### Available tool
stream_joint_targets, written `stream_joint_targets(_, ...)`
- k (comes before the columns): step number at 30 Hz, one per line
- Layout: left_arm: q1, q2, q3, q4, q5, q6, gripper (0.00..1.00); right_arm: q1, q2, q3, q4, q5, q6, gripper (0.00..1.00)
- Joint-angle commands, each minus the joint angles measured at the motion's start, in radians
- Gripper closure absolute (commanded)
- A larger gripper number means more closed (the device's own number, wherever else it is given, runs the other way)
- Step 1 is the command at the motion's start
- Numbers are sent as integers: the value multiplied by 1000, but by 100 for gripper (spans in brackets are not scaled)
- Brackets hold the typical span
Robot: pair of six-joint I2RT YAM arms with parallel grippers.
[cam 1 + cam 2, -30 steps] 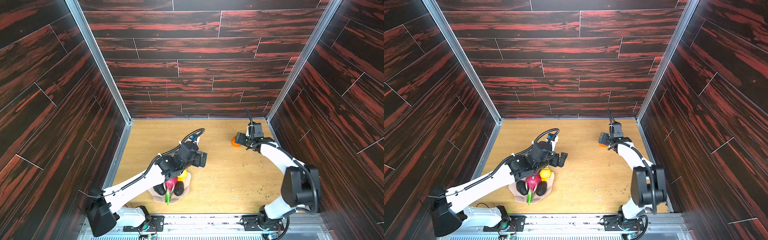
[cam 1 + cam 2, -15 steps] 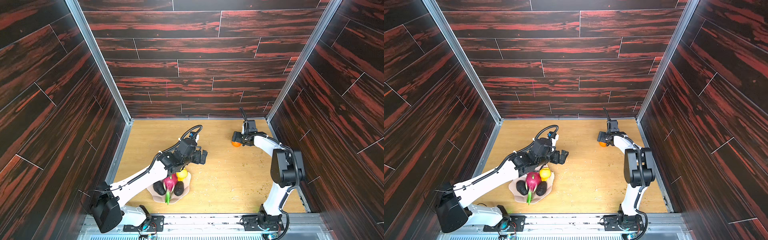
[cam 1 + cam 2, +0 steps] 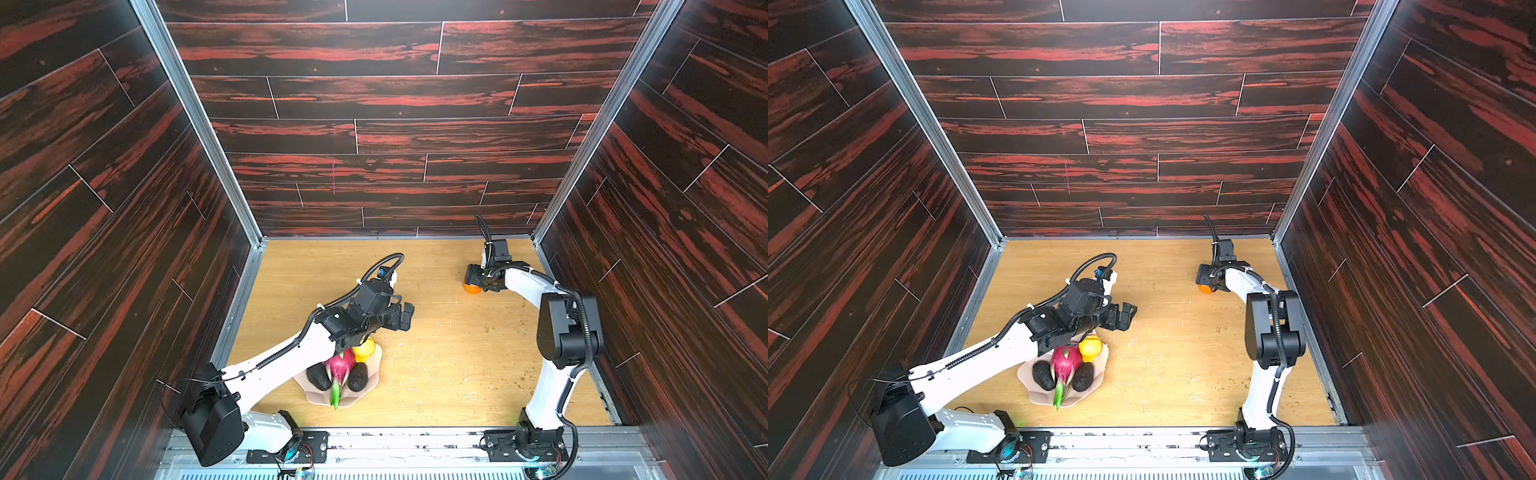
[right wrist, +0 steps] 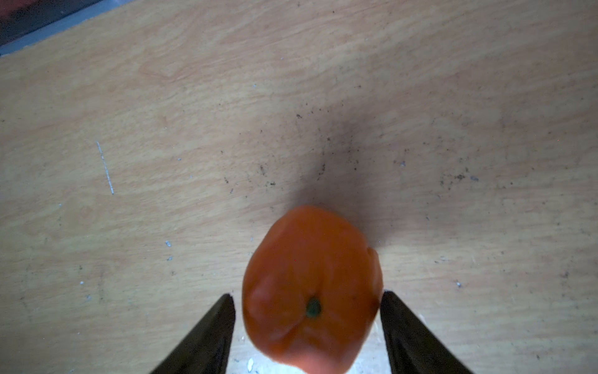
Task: Arrange fruit in a fruit bowl
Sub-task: Pick up the fruit from the top-right of the table, then place the fruit in the fruit bowl.
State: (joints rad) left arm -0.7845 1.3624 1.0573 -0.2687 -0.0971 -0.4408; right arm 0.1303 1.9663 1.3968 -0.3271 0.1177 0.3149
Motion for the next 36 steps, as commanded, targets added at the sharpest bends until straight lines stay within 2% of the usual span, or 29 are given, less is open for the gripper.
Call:
stream_joint_targets(1,5,-50,-24,-1,-17,-4,0,-1,52,31,-35,6,-17,30)
stream_joint_targets(4,5,-71,-39,-1,-24,-8,0,1,66,45,-56,12,-20,31)
stream_joint_targets(9,5,-94,-51,-10,-33,-12,0,6,43,25,-41,2,-23,42)
stream_joint_targets(13,5,-144,-56,-65,-92,-12,0,50,-69,-54,34,-36,-70,46)
stream_joint_targets(17,14,-254,-114,-147,-204,-28,0,143,-184,-121,67,-42,-94,48)
stream_joint_targets(20,21,-346,-164,-225,-266,-58,0,209,-250,-162,92,-127,-94,49)
stream_joint_targets(25,24,-514,-203,-496,-450,-193,0,416,-326,-177,153,-240,-92,50)
stream_joint_targets(30,24,-696,-242,-659,-551,-336,1,589,-288,-106,246,-348,-39,51)
stream_joint_targets(36,25,-853,-253,-786,-619,-439,2,747,-147,85,254,-428,-25,51)
